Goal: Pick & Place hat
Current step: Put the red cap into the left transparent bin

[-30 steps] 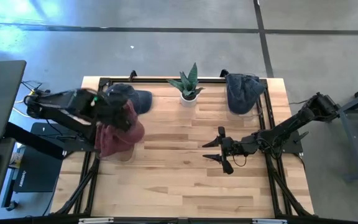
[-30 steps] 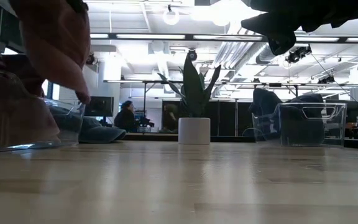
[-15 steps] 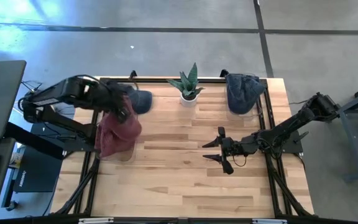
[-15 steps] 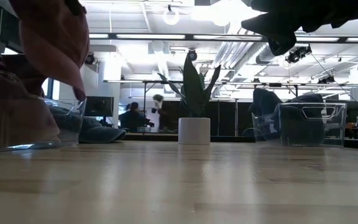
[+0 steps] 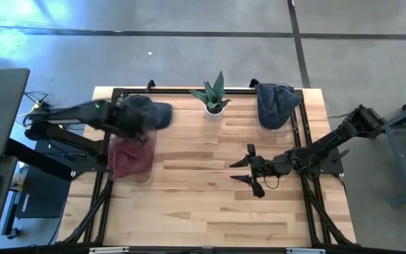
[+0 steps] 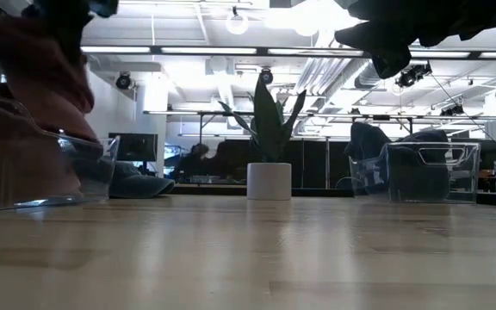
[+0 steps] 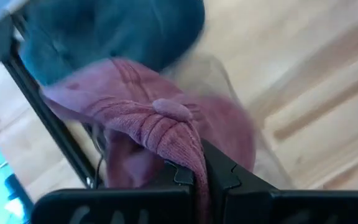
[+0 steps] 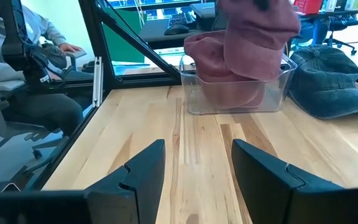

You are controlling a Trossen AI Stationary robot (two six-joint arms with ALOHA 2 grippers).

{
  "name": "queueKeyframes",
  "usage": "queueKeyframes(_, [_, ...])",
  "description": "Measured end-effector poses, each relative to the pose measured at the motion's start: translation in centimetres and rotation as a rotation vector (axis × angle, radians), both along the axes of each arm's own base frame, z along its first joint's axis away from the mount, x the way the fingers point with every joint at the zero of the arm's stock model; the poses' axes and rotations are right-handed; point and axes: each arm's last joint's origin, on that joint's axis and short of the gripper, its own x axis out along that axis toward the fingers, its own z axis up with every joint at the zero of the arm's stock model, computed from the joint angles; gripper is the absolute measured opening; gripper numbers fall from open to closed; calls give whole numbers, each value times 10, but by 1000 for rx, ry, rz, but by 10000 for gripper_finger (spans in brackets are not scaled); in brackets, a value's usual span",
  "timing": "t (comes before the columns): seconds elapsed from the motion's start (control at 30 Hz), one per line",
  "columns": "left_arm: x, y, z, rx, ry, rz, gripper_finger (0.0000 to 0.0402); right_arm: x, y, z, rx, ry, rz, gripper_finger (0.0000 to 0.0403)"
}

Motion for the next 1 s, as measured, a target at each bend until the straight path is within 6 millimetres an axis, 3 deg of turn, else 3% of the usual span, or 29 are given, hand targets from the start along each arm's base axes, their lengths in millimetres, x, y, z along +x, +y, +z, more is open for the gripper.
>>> queueKeyframes(0.17, [19,-17,-28,-6,112,-10,0,0,0,0,-4,0,-3,181])
queueKeyframes(0.43, [36,-48,-24,140,75,-71,0,0,0,-1,-7,4,-6,181])
queueKeyframes(0.73, [54,-97,-34,141,66,-116,0,0,0,-1,-9,7,-11,181])
queueKeyframes(1.0, [72,-119,-40,171,58,-100,0,0,0,-1,-7,6,-11,181])
